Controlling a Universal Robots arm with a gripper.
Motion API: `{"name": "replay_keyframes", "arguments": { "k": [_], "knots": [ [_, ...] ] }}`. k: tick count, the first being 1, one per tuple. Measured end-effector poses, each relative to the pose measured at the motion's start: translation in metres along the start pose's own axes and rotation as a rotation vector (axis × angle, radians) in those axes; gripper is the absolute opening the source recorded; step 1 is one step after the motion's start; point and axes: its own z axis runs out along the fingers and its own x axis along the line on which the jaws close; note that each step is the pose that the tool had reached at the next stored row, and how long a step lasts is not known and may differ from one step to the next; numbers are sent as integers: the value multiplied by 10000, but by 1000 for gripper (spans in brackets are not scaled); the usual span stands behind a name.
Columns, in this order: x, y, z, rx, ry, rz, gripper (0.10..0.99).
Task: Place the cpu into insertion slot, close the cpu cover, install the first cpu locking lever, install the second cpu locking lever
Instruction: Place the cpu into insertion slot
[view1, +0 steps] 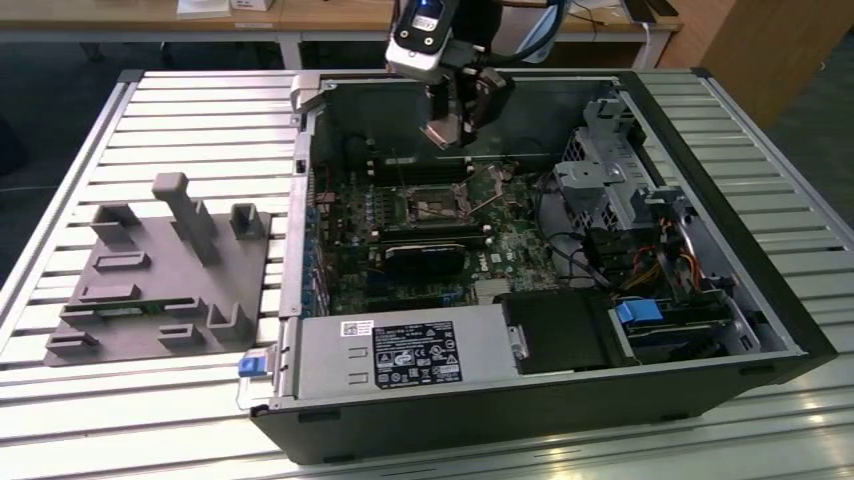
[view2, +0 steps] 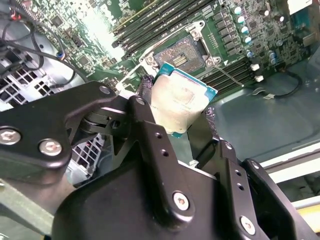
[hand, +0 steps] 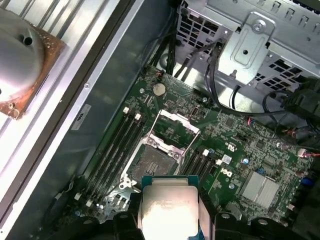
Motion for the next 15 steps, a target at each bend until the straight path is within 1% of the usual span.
{"name": "replay_keyframes", "arguments": {
  "k": [8, 15],
  "knots": [
    [3, -1, 39, -13, -80, 972, 533],
    [4, -4, 75, -29, -166, 1994, 533]
  ]
}}
